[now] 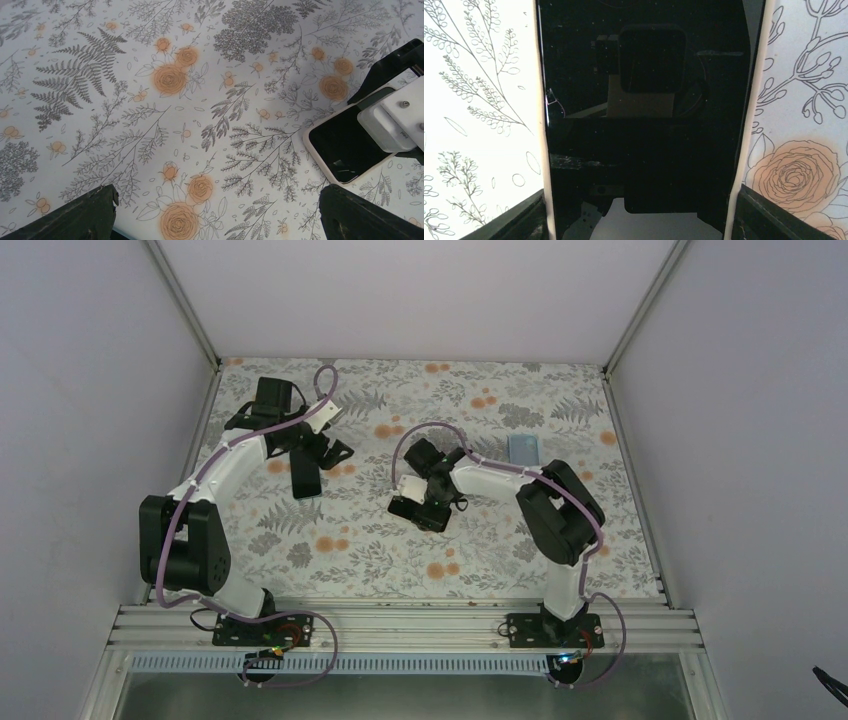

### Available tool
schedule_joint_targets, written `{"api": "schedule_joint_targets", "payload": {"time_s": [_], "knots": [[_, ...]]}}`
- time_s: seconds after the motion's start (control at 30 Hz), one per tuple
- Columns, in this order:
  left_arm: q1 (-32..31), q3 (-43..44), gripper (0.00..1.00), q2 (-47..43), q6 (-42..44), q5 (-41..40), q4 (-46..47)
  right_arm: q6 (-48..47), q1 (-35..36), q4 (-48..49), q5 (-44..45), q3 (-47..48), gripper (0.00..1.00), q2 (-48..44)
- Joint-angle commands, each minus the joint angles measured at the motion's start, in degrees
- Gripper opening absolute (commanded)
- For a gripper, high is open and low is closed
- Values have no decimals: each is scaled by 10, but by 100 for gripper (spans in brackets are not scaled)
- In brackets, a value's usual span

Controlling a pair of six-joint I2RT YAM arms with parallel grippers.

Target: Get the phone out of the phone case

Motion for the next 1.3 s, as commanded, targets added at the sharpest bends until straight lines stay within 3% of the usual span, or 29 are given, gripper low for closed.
{"api": "schedule_joint_targets", "payload": {"time_s": [0.0,0.27,0.57,1.27], "knots": [[0,14,100,17,-4,37,-10,4,3,13,47,-23,61,8],[-7,103,100,89,5,145,-103,13,17,19,55,30,60,-73],[-14,169,100,154,-34,177,-147,-8,20,24,81,70,59,-115],[-16,243,100,257,-49,297,-230,-26,26,67,106,180,60,-55]]}}
